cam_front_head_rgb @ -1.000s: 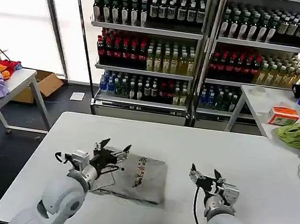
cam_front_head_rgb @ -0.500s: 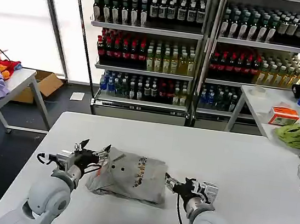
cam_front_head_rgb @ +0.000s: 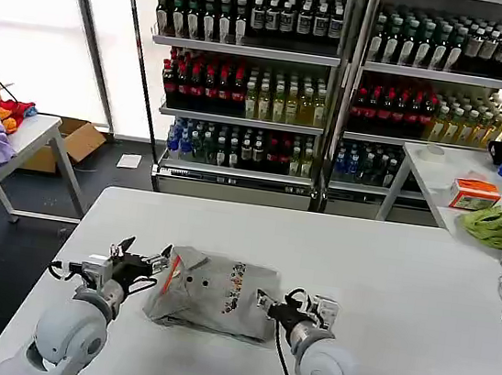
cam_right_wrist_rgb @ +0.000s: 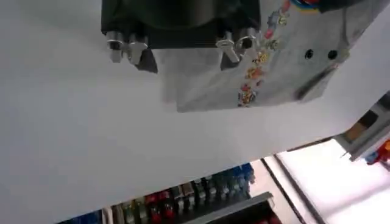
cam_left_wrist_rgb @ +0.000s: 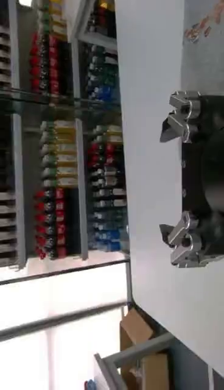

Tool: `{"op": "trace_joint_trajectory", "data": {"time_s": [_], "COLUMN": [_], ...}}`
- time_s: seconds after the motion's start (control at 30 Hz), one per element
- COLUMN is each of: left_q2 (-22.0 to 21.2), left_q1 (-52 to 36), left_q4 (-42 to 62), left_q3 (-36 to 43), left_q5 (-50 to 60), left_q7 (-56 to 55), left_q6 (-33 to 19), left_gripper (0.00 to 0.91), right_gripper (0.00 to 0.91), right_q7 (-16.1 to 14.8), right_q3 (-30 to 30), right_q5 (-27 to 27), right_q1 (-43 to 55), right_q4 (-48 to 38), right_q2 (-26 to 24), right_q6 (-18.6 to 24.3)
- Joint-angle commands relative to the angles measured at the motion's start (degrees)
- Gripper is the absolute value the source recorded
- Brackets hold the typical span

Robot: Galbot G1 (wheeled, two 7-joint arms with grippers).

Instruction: Fold and organize the clothes.

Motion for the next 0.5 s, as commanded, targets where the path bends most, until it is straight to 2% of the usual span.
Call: {"op": "trace_joint_trajectory", "data": {"time_s": [0.03,0.07,0.5], "left_q2": [-0.17,-0.21,-0.82], "left_q1": [0.6,0.69,1.84], "left_q4": [-0.08,-0.1,-0.92], "left_q3": [-0.87,-0.95,-2.24], "left_q5": [0.14,0.15,0.14], "left_q7": [-0.19,-0.2,-0.19], "left_q6": [0.17,0.18,0.18], "left_gripper": [0.907,0.907,0.907], "right_gripper": [0.05,0.0,0.0], "right_q7": [0.31,0.3,0.32], "right_q3": [-3.14,-3.02,-2.83], "right_q5": [0.28,0.21,-0.73], "right_q1": [4.04,4.06,4.32], "right_q4": [-4.39,-4.49,-4.92], "right_q2": [0.75,0.8,-0.23], "right_q6": [0.01,0.01,0.04]}}
